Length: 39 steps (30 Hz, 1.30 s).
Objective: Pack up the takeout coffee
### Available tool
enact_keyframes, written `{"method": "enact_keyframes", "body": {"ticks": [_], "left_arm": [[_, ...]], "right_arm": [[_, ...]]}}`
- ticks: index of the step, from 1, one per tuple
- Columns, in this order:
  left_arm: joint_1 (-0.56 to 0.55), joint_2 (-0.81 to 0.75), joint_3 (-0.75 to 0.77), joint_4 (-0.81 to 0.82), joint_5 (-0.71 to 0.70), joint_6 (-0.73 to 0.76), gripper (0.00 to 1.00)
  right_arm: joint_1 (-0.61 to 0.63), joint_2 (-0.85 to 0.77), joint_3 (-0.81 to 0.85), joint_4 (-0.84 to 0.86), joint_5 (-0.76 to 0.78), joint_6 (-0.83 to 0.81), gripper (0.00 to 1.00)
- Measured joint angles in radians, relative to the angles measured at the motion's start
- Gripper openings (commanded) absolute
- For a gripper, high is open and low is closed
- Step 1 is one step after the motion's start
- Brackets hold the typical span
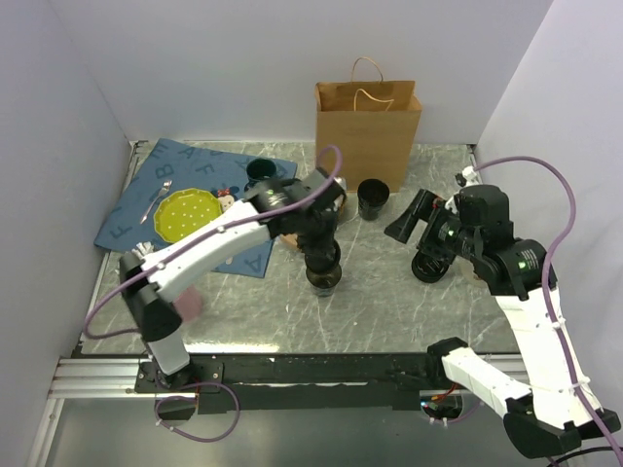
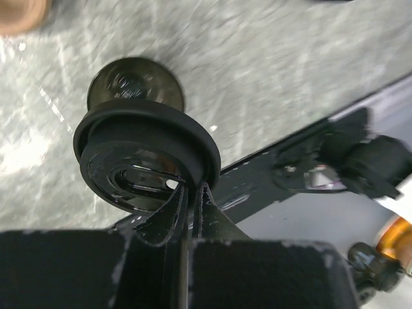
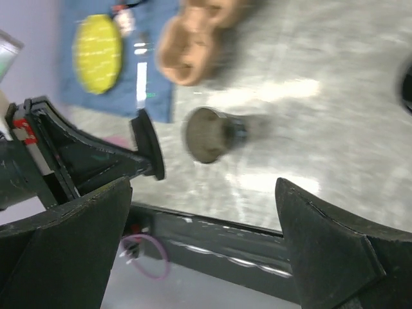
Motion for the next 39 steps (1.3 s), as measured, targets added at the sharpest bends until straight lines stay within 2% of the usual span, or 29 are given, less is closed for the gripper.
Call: {"method": "enact_keyframes", "body": {"ticks": [5, 11, 28, 39], "left_arm": [[-0.034, 0.103, 0.078, -0.117, -0.061, -0.027, 0.01], [-0.043, 0.160, 0.089, -0.170, -0.093, -0.040, 0.01], [-0.052, 0.294, 0.152, -0.174, -0.100, -0.044, 0.01], [-0.052, 0.328, 0.172, -0.171, -0.100, -0.040, 0.10]], "right_arm": [[0.000, -0.058, -0.014, -0.057, 0.079, -0.013, 1.00], [0.000, -0.127, -0.029, -0.089, 0.114, -0.023, 1.00], [0.000, -0.140, -0.029, -0.107, 0.138, -0.049, 1.00], [0.000, -0.122, -0.020, -0.125, 0.148, -0.076, 1.00]]}}
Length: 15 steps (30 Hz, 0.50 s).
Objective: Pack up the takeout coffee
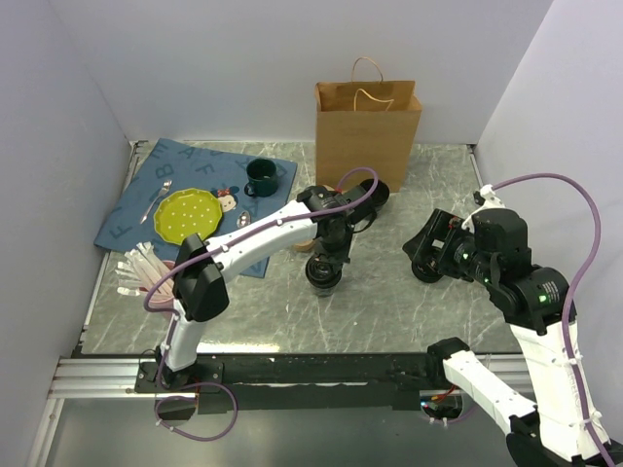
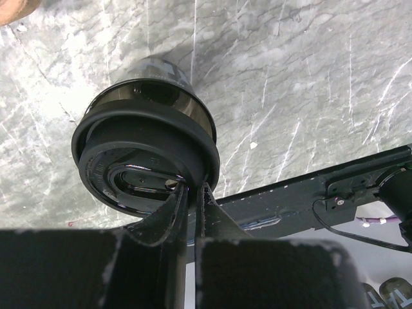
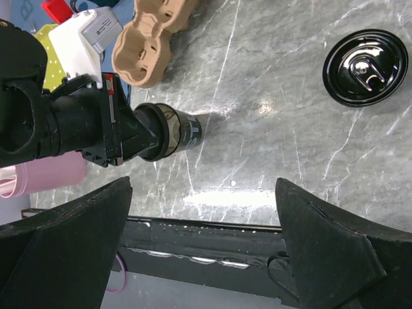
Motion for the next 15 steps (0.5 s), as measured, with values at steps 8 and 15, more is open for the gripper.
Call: {"method": "enact_keyframes", "body": {"ticks": [8, 15], "left_arm": [[0.000, 0.017, 0.017, 0.000, 0.005, 0.011, 0.13], [0.000, 0.022, 0.017, 0.000, 0.005, 0.015, 0.17]], "right_arm": [[0.000, 0.015, 0.000, 0.000, 0.001, -0.015, 1.00], [0.000, 0.023, 0.000, 0.001, 0.003, -0.018, 1.00]]}}
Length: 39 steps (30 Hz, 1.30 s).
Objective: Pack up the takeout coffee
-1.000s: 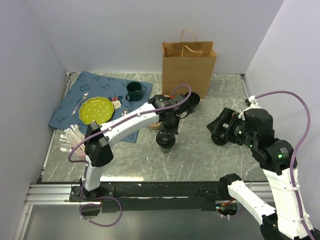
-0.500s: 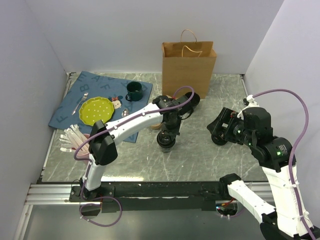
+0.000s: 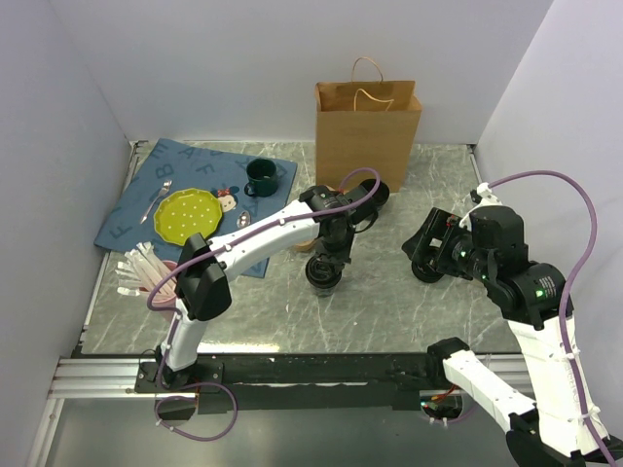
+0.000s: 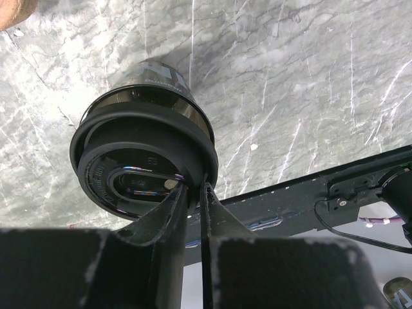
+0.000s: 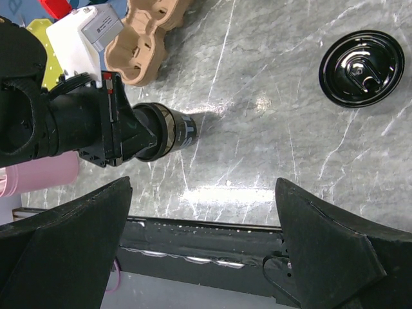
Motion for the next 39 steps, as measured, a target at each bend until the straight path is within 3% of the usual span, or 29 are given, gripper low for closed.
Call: {"method": "enact_keyframes", "body": {"ticks": [13, 20, 27, 34, 39], "left_arm": [[0.000, 0.012, 0.000, 0.001, 0.008, 0.008, 0.25], [0.000, 0.013, 0.013, -0.008, 0.009, 0.012, 0.53], [0.039, -0.023, 0.096, 0.027, 0.008, 0.006, 0.56], [0.183, -0.302, -0.285, 0.198, 0.008, 0.008, 0.56], [0.265, -0.463, -0.543, 0.342, 0.078, 0.008, 0.54]], "right_arm": [[0.000, 0.003, 0.000, 0.000, 0.000, 0.001, 1.00], [0.000, 0.001, 0.000, 0.001, -0.009, 0.002, 1.00], [0.000, 0.007, -0.017, 0.038, -0.090, 0.013, 0.97], [0.019, 0.113, -0.134, 0.177, -0.296, 0.025, 0.96], [0.086, 0.335, -0.156, 0.275, -0.415, -0.011, 0.96]]}}
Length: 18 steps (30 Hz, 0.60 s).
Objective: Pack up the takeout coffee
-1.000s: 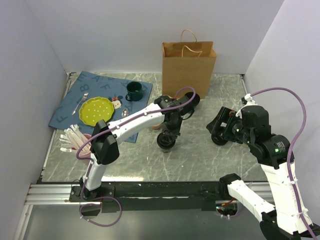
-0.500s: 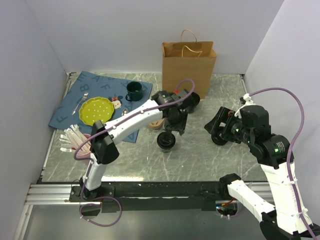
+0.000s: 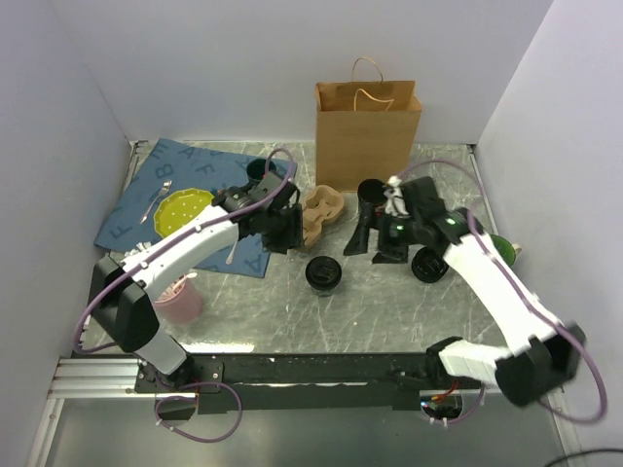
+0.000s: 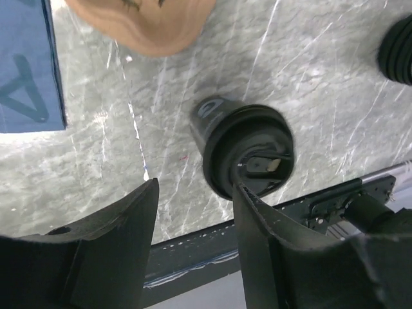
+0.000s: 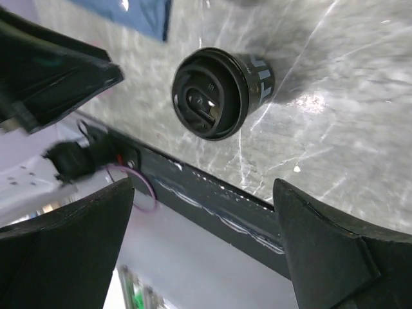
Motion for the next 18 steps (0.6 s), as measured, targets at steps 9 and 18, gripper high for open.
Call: {"method": "enact_keyframes", "body": {"ticks": [9, 18], "left_arm": [[0.043, -0.032, -0.237, 0.239, 0.164, 0.053, 0.48], [0.073, -0.032, -0.273, 0.306, 0.212, 0.093, 0.46]], "right_arm": [[0.046, 0.283, 0.033, 0.022, -0.042, -0.150, 0.86], [0.046, 0.454, 0.108, 0.035, -0.146, -0.241, 0.78]]}}
